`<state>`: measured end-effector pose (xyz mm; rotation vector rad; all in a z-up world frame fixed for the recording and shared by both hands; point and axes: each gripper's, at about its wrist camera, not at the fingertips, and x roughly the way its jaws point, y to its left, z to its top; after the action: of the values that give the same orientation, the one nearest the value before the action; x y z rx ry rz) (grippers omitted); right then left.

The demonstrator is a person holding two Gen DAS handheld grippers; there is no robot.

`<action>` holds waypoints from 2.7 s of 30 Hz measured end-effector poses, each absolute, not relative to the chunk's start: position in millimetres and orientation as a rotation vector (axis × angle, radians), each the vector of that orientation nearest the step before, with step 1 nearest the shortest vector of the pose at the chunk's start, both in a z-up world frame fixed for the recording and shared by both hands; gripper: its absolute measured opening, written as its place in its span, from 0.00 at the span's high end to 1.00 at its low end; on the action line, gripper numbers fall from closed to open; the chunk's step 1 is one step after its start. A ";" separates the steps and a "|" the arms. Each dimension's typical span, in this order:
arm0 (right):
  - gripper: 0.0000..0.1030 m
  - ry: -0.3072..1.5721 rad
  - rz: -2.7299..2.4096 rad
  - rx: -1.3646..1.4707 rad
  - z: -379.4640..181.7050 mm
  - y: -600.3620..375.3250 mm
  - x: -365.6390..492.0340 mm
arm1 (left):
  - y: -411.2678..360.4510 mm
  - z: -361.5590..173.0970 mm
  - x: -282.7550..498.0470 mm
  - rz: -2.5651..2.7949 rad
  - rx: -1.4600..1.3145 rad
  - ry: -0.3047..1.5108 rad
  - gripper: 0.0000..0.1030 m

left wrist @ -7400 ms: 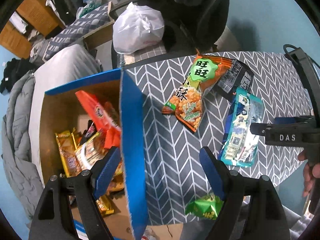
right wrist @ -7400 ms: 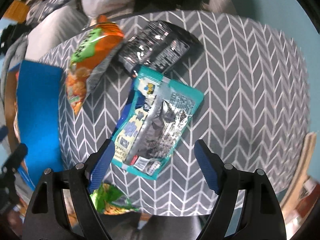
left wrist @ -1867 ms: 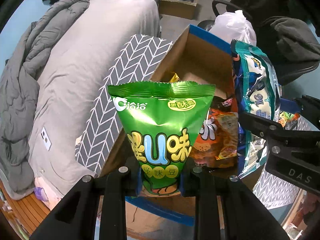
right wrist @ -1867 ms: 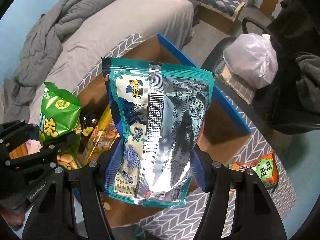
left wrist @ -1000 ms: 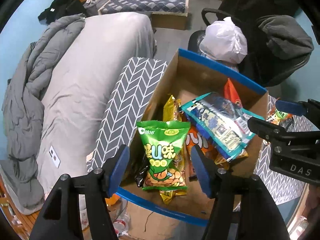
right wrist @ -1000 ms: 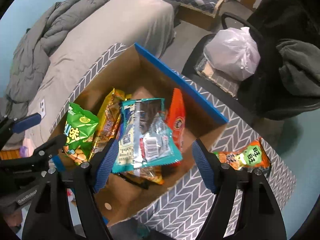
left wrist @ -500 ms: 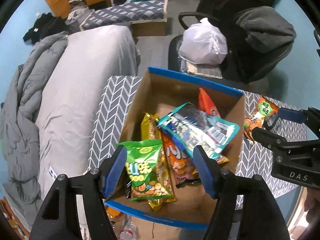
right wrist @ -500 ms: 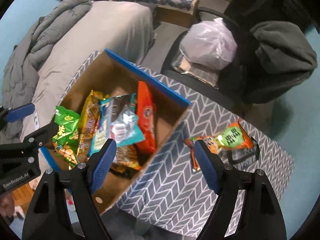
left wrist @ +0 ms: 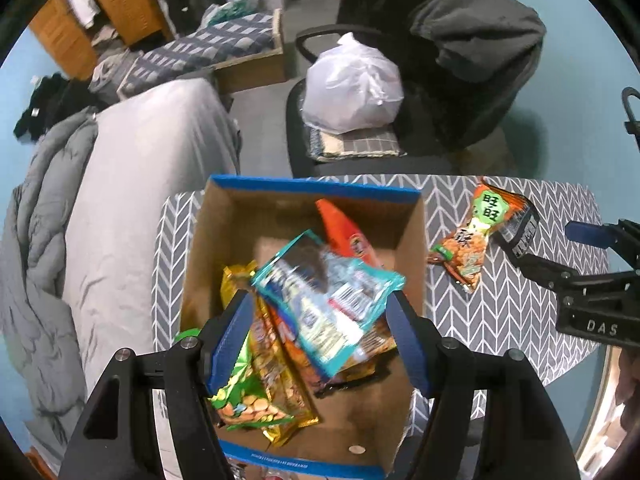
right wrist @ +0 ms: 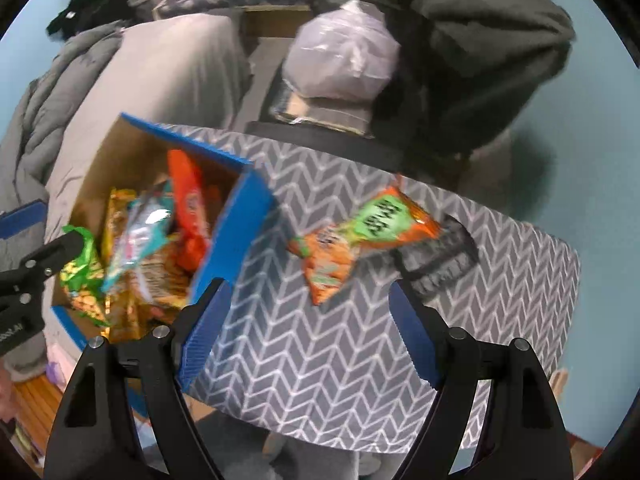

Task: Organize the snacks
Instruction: 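Move both tools from the box toward the Wangwang bag and black bag, then grasp the black bag with the right tool while the left tool grasps the Wangwang bag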

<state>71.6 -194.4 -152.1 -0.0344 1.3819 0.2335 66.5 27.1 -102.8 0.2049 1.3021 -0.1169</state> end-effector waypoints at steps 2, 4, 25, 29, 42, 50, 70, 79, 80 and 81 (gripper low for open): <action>0.21 1.390 0.213 -0.018 -158.3 -210.4 73.4 | 17.0 -102.7 69.3 -0.130 0.221 1.301 0.32; 0.21 1.403 0.195 -0.005 -164.7 -224.2 74.9 | 5.9 -101.9 71.5 -0.148 0.235 1.289 0.32; 0.20 1.508 0.042 0.151 -220.9 -345.4 98.1 | -85.2 -133.8 97.4 -0.180 0.339 1.329 0.31; 0.20 1.519 -0.014 0.224 -238.2 -361.8 108.8 | -101.6 -150.8 106.2 -0.174 0.354 1.345 0.27; 0.19 1.502 -0.250 0.436 -292.7 -383.9 151.4 | -135.5 -196.3 124.1 -0.192 0.390 1.356 0.22; 0.19 1.540 -0.251 0.309 -312.4 -364.7 157.7 | -147.8 -202.4 127.5 -0.221 0.404 1.377 0.22; 0.19 1.522 -0.118 0.264 -301.9 -379.9 145.2 | -157.6 -223.0 122.7 -0.343 0.475 1.424 0.22; 0.19 1.535 -0.118 0.153 -315.8 -349.1 156.2 | -165.5 -243.8 115.8 -0.374 0.515 1.458 0.22; 0.19 1.535 -0.113 0.137 -316.2 -348.3 155.3 | -167.2 -249.0 115.9 -0.368 0.522 1.463 0.22; 0.19 1.532 -0.105 0.116 -315.8 -347.2 153.0 | -168.5 -254.6 116.4 -0.357 0.528 1.470 0.22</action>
<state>153.0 -347.2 -315.8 0.1163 1.5315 -0.1046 116.4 -168.5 -254.6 0.5275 1.4697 -0.3572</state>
